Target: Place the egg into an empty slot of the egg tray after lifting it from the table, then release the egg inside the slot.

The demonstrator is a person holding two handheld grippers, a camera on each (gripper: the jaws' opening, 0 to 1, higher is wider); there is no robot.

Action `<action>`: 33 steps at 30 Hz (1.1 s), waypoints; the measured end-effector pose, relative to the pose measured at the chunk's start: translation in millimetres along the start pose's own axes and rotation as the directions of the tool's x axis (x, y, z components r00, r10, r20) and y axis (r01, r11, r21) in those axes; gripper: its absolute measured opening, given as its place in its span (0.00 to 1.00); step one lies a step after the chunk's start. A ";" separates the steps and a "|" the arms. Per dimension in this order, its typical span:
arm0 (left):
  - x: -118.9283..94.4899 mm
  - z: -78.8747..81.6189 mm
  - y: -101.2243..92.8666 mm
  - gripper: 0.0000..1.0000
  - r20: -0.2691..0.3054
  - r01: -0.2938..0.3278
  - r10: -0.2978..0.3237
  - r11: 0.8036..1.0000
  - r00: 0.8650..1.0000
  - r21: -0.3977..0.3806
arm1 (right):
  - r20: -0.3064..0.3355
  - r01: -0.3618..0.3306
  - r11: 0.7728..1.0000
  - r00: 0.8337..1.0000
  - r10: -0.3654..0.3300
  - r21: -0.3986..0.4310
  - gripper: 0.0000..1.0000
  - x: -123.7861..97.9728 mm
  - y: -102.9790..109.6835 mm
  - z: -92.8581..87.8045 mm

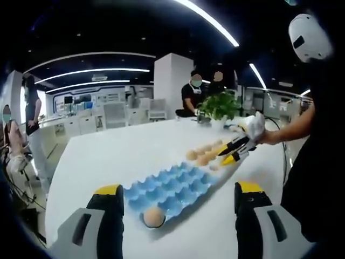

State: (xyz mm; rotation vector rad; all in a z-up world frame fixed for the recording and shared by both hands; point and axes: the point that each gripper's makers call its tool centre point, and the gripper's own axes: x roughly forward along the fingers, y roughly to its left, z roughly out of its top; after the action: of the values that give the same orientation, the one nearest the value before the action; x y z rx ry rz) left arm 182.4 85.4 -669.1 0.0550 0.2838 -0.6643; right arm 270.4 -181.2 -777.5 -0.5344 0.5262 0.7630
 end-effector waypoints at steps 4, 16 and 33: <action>0.3 -2.0 0.4 0.86 -0.007 -0.001 0.001 1.000 1.000 0.000 | -0.005 -0.012 1.000 1.000 0.012 0.009 0.26 0.3 0.6 -2.2; -3.0 -3.5 3.8 0.85 -0.011 -0.013 0.013 1.000 1.000 -0.004 | -0.069 -0.067 0.992 0.995 0.075 0.110 0.25 5.2 -1.1 -6.1; -0.8 -1.1 6.0 0.84 0.001 -0.025 0.025 1.000 1.000 -0.015 | -0.029 -0.059 0.988 0.998 0.064 0.144 0.22 -5.2 -4.7 7.7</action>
State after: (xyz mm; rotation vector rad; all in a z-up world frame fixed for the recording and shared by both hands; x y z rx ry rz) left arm 185.2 90.7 -670.2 0.0441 0.2864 -0.6375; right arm 272.7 -181.9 -767.3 -0.4000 0.6258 0.7700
